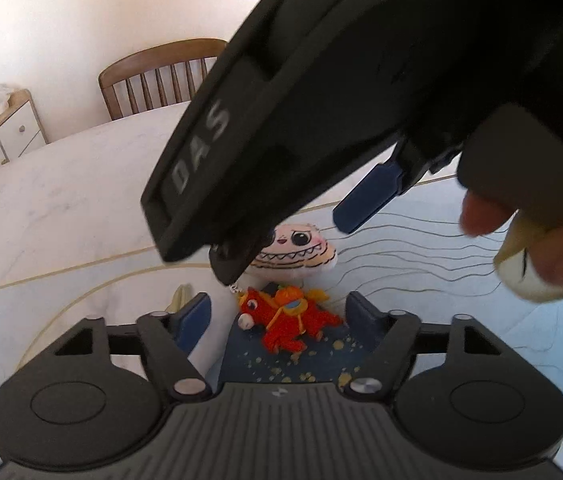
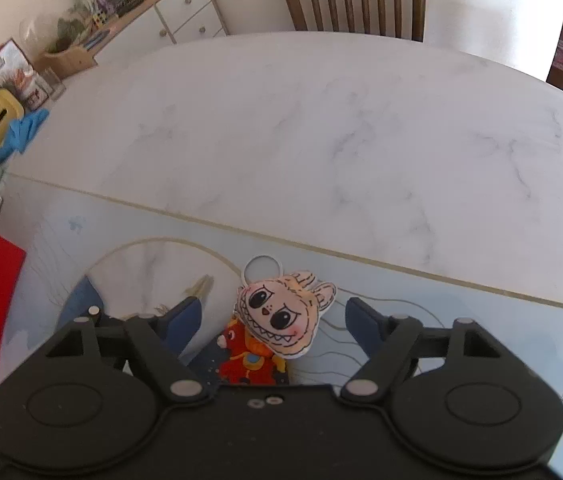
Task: Organize objects
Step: 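Lower the left gripper onto the red plush horse while the right gripper approaches the cartoon-face plush, then close the left gripper on the red horse while the right gripper grasps the cartoon-face plush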
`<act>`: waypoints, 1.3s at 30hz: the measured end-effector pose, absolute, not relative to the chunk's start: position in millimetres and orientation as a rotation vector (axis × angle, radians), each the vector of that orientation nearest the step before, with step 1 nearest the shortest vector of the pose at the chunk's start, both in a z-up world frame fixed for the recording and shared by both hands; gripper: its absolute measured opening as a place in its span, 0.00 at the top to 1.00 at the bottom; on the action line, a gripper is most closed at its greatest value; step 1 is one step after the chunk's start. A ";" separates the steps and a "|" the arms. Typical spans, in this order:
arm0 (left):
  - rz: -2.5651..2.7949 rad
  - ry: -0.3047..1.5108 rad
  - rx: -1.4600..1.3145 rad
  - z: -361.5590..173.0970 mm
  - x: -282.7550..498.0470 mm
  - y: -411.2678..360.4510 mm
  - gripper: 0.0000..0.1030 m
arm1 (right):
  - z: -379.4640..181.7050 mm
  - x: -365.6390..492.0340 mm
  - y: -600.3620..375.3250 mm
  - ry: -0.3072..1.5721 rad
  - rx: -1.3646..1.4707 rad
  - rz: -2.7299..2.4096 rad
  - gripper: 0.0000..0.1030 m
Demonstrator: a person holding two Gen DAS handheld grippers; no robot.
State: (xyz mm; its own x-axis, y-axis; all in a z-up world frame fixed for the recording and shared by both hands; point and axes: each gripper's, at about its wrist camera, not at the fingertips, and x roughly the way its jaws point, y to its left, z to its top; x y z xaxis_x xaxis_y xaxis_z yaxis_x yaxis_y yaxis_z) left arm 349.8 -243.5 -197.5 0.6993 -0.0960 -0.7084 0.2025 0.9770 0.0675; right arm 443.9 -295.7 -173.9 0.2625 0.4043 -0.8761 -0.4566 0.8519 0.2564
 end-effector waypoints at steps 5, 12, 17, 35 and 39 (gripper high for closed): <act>-0.173 0.789 0.125 -197.3 350.5 -244.2 0.42 | -176.3 445.0 -294.0 1.175 -0.052 0.585 0.30; -0.170 0.797 0.114 -197.7 350.1 -245.1 0.47 | -178.4 444.7 -291.1 1.179 -0.060 0.580 0.46; -0.165 0.804 0.114 -197.3 349.9 -245.8 0.47 | -178.3 441.8 -293.7 1.173 -0.057 0.572 0.54; -0.161 0.798 0.107 -179.3 317.7 -228.1 0.49 | -140.4 420.0 -323.0 1.090 -0.015 0.574 0.61; -0.155 0.815 0.087 -174.4 301.3 -221.0 0.49 | -129.5 407.0 -329.4 1.075 -0.022 0.579 0.61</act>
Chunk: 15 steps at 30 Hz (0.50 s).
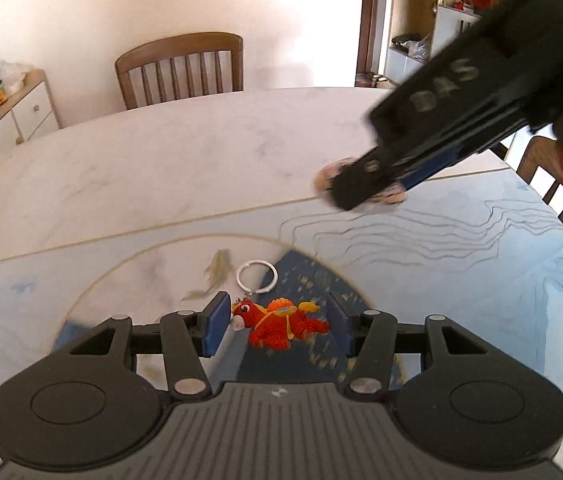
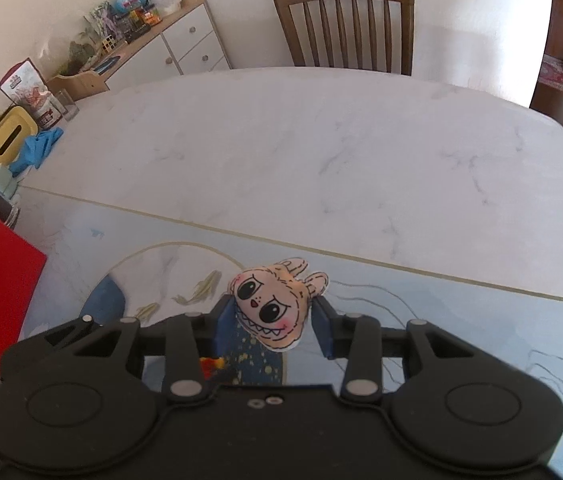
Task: Organize objects
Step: 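Close the left gripper on the red horse while the right gripper grasps the cartoon-face plush, then carry the red horse and cartoon-face plush with both grippers into the cardboard box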
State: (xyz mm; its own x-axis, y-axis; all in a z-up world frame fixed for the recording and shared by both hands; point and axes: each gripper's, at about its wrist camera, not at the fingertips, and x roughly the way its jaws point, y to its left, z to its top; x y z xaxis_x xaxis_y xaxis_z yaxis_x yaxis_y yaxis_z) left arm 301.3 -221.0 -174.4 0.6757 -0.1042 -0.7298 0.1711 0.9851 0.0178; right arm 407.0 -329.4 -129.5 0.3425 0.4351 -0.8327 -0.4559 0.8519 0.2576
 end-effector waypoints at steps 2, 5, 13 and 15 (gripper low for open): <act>-0.149 0.820 0.084 -172.8 294.7 -222.0 0.49 | -125.5 399.5 -331.4 1.073 -0.025 0.587 0.61; -0.145 0.836 0.058 -167.0 298.6 -196.0 0.49 | -119.7 385.5 -330.2 1.064 -0.046 0.601 0.61; -0.088 0.847 -0.001 -138.8 257.4 -151.1 0.50 | -106.0 341.5 -307.5 1.041 -0.110 0.671 0.61; -0.077 0.846 -0.006 -131.3 249.3 -140.5 0.50 | -101.5 331.6 -299.1 1.031 -0.124 0.694 0.61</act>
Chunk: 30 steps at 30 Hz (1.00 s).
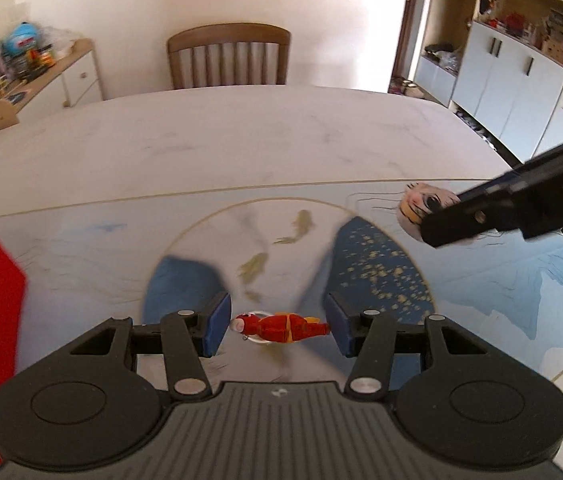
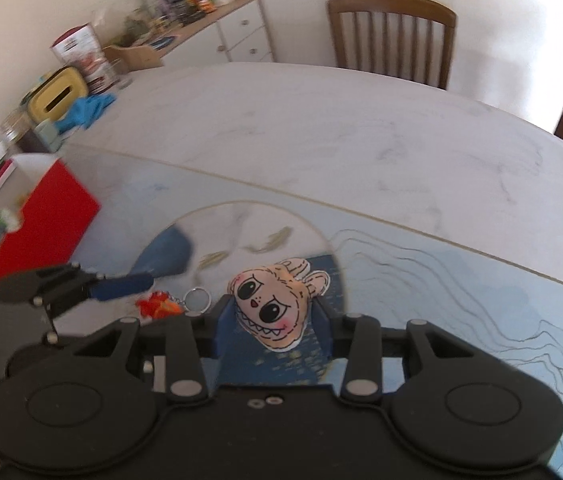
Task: Organize objects
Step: 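Carry the red horse and cartoon-face plush with both grippers into the cardboard box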
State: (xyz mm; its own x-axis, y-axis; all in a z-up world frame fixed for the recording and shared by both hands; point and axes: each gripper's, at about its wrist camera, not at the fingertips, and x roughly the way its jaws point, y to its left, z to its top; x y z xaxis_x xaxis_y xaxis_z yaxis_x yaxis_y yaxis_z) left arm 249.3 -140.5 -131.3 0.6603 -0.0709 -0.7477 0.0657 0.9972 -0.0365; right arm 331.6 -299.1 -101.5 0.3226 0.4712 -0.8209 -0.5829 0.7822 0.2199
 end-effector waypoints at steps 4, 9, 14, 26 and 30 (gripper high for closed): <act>-0.063 0.828 -0.023 -112.4 231.5 -117.6 0.50 | -91.4 314.6 -280.9 1.016 -0.152 0.732 0.61; -0.051 0.799 -0.018 -93.2 211.9 -87.4 0.50 | -77.6 295.7 -255.4 0.989 -0.181 0.773 0.61; -0.039 0.775 -0.029 -75.1 197.3 -55.2 0.50 | -67.7 280.4 -231.8 0.975 -0.184 0.805 0.61; 0.017 0.715 -0.034 -18.7 180.9 34.0 0.50 | -41.2 252.0 -159.6 0.927 -0.210 0.878 0.61; 0.045 0.689 -0.032 -2.7 177.3 68.3 0.50 | -31.2 243.6 -130.5 0.898 -0.226 0.915 0.61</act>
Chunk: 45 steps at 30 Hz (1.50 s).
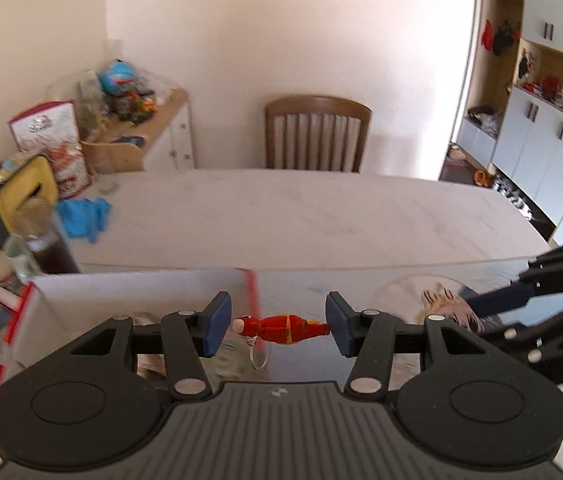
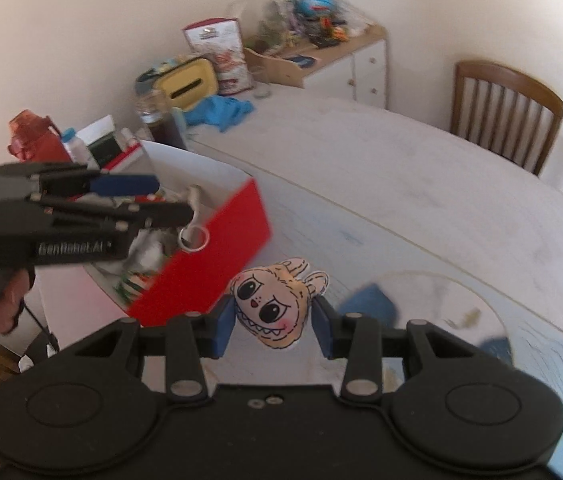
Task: Organize objects
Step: 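Carry the red horse and cartoon-face plush with both grippers into the cardboard box, then open the right gripper releasing the face plush while the left gripper releases the red horse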
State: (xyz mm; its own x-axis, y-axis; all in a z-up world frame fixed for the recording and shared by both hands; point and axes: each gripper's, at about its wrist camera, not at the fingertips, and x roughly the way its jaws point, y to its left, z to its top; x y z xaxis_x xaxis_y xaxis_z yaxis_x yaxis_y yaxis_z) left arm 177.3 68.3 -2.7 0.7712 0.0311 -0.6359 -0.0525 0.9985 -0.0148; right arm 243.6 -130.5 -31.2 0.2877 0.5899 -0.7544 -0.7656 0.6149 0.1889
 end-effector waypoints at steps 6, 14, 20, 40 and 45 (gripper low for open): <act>0.096 0.685 -0.033 6.3 174.1 120.7 0.50 | -23.9 234.8 -82.2 0.870 -0.247 0.963 0.61; 0.161 0.715 -0.046 -2.6 173.6 184.1 0.50 | -30.9 227.0 -18.9 0.870 -0.287 1.012 0.61; 0.190 0.761 -0.062 -24.4 174.4 214.1 0.50 | -47.4 230.3 24.0 0.885 -0.333 1.009 0.61; 0.213 0.907 -0.049 -96.1 218.8 250.5 0.50 | -121.5 240.0 91.2 0.960 -0.507 0.930 0.59; 0.219 0.926 -0.028 -107.2 219.1 249.0 0.50 | -124.2 237.2 91.2 0.961 -0.522 0.935 0.59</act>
